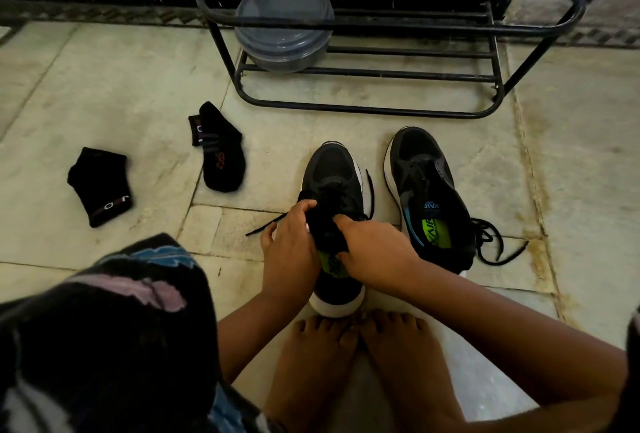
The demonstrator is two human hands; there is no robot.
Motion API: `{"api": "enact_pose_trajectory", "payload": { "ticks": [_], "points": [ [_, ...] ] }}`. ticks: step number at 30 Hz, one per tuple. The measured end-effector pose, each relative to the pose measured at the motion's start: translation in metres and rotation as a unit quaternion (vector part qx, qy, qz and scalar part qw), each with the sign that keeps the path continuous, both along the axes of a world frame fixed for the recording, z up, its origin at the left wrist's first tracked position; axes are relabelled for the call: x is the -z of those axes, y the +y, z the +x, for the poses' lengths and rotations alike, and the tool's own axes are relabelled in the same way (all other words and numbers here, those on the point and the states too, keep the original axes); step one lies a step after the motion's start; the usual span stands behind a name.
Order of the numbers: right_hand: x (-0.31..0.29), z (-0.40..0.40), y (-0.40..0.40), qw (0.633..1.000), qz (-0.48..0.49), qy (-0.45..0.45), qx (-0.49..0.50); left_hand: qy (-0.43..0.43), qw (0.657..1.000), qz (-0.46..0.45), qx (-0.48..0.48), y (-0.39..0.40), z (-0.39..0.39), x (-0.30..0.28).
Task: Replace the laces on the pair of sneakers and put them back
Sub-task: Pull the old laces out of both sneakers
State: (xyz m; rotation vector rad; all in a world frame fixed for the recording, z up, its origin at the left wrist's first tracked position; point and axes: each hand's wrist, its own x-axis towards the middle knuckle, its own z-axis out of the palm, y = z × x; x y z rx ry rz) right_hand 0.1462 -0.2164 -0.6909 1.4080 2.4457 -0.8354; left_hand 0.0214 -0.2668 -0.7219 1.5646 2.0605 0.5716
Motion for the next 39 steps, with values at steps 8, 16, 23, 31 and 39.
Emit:
{"api": "enact_pose_trajectory", "payload": {
  "ticks": [8,16,23,31,39],
  "points": [
    [-0.002,0.000,0.005,0.998,0.003,-0.017,-0.053,-0.005,1.000,-0.004,-0.005,0.001,0.002,-0.002],
    [-0.012,0.017,-0.008,0.987,-0.041,0.016,-0.155,0.005,1.000,-0.002,-0.007,0.000,0.001,0.001],
    [-0.053,0.042,-0.001,0.955,-0.132,0.225,-0.139,0.025,1.000,0.007,0.002,0.000,0.002,0.009],
    [-0.096,0.042,0.006,0.887,-0.365,0.186,-0.212,0.031,0.999,0.009,-0.007,0.001,0.001,0.013],
    [-0.022,0.017,0.007,1.000,0.000,0.004,0.028,-0.002,1.000,0.002,0.008,0.001,0.003,-0.003]
  ]
}}
